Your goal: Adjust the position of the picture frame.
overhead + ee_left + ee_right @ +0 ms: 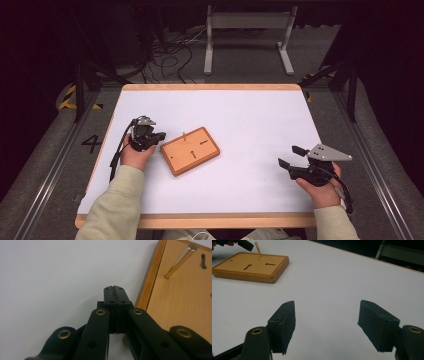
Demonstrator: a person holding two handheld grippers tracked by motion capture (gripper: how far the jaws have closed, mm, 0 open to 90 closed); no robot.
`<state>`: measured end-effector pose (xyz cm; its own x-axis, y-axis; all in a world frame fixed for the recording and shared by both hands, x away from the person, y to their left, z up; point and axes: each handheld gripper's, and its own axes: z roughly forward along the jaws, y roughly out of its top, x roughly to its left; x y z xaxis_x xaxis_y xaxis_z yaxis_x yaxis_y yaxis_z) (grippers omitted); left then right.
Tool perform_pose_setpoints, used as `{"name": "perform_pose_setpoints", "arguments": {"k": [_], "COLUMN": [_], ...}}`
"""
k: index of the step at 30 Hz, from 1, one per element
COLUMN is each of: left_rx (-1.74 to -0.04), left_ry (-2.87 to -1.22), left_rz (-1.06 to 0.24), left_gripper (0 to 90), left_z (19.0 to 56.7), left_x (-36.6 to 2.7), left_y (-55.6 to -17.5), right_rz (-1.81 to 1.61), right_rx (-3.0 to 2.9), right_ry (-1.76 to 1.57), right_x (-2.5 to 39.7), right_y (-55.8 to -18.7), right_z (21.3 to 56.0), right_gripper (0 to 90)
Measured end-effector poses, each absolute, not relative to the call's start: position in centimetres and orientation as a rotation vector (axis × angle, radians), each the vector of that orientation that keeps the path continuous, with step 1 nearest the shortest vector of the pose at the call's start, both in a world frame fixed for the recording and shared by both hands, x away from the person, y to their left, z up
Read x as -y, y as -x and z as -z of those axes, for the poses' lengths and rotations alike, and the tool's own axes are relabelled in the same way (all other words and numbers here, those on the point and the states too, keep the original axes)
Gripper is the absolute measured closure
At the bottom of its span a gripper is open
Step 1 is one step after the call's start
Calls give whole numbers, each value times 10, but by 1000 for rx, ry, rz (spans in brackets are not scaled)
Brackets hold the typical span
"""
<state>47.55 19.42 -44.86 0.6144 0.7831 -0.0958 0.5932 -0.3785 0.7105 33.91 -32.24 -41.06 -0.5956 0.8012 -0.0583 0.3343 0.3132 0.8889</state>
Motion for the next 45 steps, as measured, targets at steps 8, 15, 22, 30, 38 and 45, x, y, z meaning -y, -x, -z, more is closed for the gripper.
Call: {"name": "perform_pose_setpoints", "arguments": {"k": [8,15,22,30,38,45], "left_rx": [-1064,-1059,-1064,-1017,-976,-922], "left_ry": [-2153,-2184,-2182,-2237,-2290,-2350], "left_rz": [-275,-258,-226,-168,-112,-44], "left_gripper": [899,900,900,900,900,900], "left_z": [453,453,453,450,448,446], "left_x": [-191,-189,-190,-183,-179,-168], "left_y": [-479,-479,-478,-467,-451,-432], "right_rz": [-1230,-1231,-1231,-1238,-1254,-1265], "right_rx": [-2077,-2079,-2082,-2100,-2123,-2148], "right_ry": [-1020,-1023,-1027,-1014,-992,-954], "right_x": [326,327,326,322,313,302], "right_y": [-339,-339,-340,-345,-351,-357], "right_z": [412,412,412,413,412,411], "right_gripper": [305,304,303,303,298,298]}}
